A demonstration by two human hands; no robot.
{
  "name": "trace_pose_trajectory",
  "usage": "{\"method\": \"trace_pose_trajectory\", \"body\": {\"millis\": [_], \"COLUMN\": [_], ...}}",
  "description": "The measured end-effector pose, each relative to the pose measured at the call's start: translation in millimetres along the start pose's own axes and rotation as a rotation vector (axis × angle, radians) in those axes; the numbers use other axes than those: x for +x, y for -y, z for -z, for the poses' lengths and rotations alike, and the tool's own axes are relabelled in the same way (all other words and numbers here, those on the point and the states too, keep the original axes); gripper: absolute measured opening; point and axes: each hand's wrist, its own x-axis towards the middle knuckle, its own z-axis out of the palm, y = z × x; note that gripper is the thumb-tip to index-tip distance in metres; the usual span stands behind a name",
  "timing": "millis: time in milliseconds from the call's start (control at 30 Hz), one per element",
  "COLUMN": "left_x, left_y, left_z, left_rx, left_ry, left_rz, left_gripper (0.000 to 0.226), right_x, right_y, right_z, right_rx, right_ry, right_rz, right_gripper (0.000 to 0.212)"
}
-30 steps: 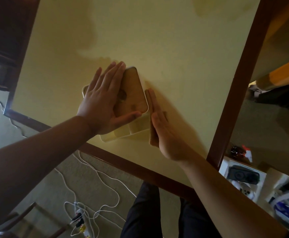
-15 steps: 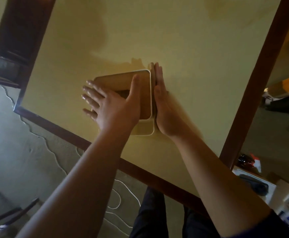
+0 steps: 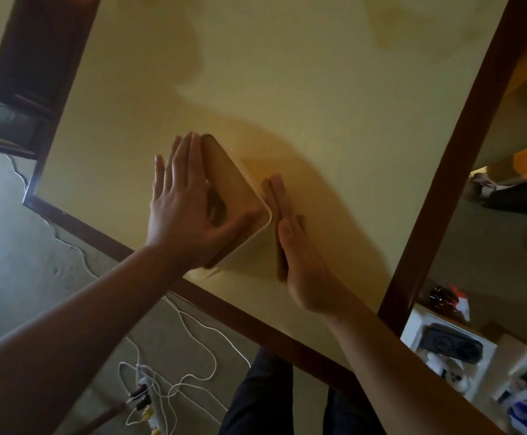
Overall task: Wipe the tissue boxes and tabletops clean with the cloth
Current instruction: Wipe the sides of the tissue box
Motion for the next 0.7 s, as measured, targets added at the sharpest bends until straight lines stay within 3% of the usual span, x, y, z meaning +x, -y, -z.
{"method": "trace_pose_trajectory", "body": {"millis": [100,200,433,567,700], "left_x": [-1.3,0.5,1.6,1.7,1.3], "left_y": [12.7,16.5,18.6,18.1,17.4], "left_z": [5.8,8.0,5.9,5.4,6.3], "left_rx": [0.076,0.114,0.112,0.099,0.089], "left_ry": [0.088,0.095,0.069,0.058,0.047], "left_rz": [-0.224,-0.334,-0.356,-0.361,-0.359], "left_gripper": [0.14,0.139,0.138,0.137,0.136], "right_x": [-27.6,-41.2,34.3,95.1,106.8], "right_y": [-2.9,-6.5,4.8,22.0,26.3], "right_z": [-12.3,-22.5,-13.5,-6.9,-3.6], "right_rx": [0.014,0.016,-0.034,-0.186,-0.234], "right_ry": [0.049,0.015,0.024,0.048,0.074], "right_rz": [-0.02,-0.018,-0.026,0.011,0.05], "right_gripper": [0.051,0.053,0.05,0.054,0.051]}}
